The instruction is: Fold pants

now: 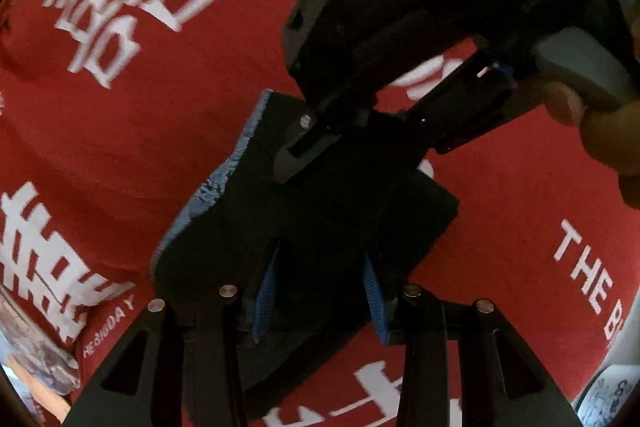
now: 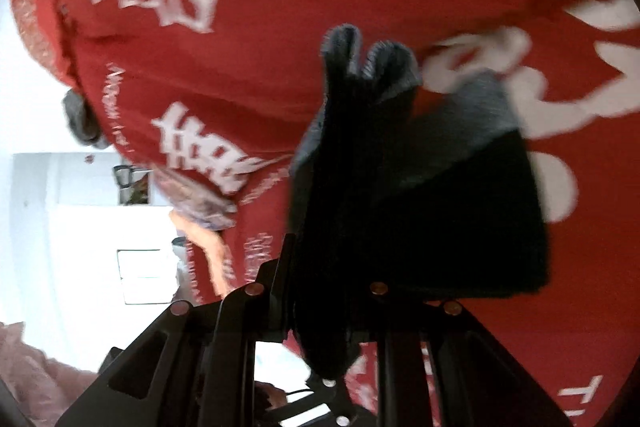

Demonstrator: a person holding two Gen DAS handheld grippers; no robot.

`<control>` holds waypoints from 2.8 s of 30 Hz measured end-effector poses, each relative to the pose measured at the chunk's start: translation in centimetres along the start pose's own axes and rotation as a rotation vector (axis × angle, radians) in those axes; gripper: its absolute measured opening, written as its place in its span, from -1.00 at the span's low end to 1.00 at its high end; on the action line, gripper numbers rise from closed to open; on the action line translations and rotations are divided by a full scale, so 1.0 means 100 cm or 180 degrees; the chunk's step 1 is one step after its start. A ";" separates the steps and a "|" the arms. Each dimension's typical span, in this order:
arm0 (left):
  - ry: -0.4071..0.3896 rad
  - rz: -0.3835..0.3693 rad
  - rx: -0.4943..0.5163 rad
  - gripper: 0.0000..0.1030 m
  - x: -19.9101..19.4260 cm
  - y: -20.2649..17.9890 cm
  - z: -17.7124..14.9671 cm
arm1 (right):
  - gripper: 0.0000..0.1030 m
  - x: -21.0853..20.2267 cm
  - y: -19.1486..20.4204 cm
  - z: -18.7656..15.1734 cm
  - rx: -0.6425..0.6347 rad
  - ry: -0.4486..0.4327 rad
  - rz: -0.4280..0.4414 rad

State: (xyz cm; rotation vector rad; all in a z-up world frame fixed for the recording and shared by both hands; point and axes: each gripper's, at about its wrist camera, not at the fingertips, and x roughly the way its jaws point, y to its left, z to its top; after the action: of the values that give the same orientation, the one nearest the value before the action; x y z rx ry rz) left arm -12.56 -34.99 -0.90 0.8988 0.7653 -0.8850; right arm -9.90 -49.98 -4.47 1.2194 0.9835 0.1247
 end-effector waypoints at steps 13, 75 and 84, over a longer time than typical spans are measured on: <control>0.0320 -0.0214 -0.0031 0.37 0.011 -0.002 -0.003 | -0.43 0.004 -0.030 -0.002 -0.0177 0.0074 -0.1004; 0.1506 -0.0736 -0.2159 1.00 0.085 0.202 -0.095 | 0.70 0.004 -0.019 -0.008 -0.0031 -0.0046 -0.1860; 0.1501 -0.1130 -0.2378 1.00 0.105 0.219 -0.102 | 0.70 0.007 -0.029 -0.004 -0.0004 0.0058 -0.1713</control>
State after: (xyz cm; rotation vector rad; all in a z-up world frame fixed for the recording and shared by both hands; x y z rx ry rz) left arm 9.41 -21.82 -7.00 0.2944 1.5703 -0.6039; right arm -10.95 -50.45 -7.26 0.9170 1.2935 -0.2874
